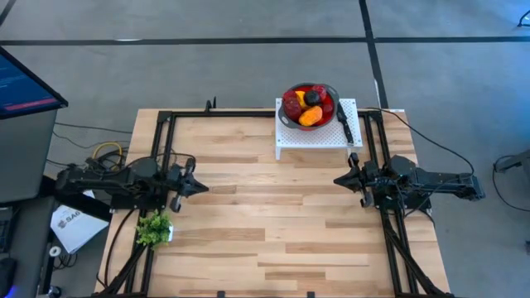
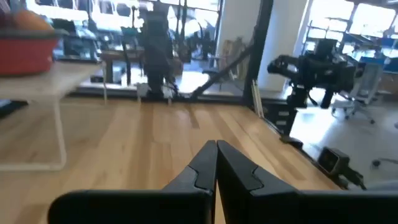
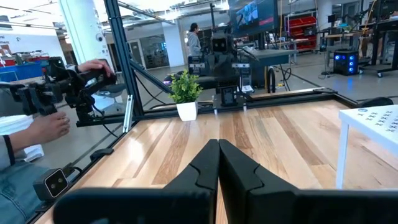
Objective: Pick & Place Fruit
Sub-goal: Return to Home Position
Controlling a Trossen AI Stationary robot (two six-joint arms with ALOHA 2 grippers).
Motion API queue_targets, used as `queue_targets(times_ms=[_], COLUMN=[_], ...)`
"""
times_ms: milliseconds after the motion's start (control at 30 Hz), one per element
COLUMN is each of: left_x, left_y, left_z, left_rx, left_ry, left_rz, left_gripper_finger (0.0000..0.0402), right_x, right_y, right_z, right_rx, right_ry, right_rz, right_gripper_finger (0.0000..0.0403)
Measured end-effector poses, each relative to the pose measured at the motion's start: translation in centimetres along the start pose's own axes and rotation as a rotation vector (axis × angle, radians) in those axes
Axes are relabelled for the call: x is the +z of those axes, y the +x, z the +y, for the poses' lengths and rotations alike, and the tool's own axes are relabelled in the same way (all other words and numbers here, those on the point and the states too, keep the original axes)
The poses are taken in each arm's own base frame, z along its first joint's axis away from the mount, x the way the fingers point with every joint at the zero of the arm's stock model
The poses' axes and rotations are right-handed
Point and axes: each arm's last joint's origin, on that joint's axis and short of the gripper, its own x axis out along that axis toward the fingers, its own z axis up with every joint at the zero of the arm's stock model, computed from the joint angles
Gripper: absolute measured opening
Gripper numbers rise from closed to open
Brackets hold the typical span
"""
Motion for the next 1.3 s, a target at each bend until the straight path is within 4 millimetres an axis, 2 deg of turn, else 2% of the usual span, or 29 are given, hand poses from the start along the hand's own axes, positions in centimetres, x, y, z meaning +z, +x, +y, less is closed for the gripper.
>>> queue_targets(times_ms=[133, 400, 1300], left_x=[0.79, 0.23, 0.33], left_y=[-0.72, -0.76, -0.7], left_z=[-0.05, 0.64, 0.6], left_rx=[0.028, 0.231, 0.208], left_ry=[0.076, 0.157, 0.178], left_rz=[-0.1, -0.04, -0.048], left_gripper_finger=[0.0002, 0.0002, 0.0002], right_x=[0.0, 0.0, 0.0], right_y=[0.0, 0.0, 0.0], right_z=[-0.01, 0.0, 0.0], right_rx=[-0.002, -0.002, -0.001], right_ry=[0.0, 0.0, 0.0], right_rz=[0.0, 0.0, 0.0], right_gripper_finger=[0.0004, 0.0004, 0.0004])
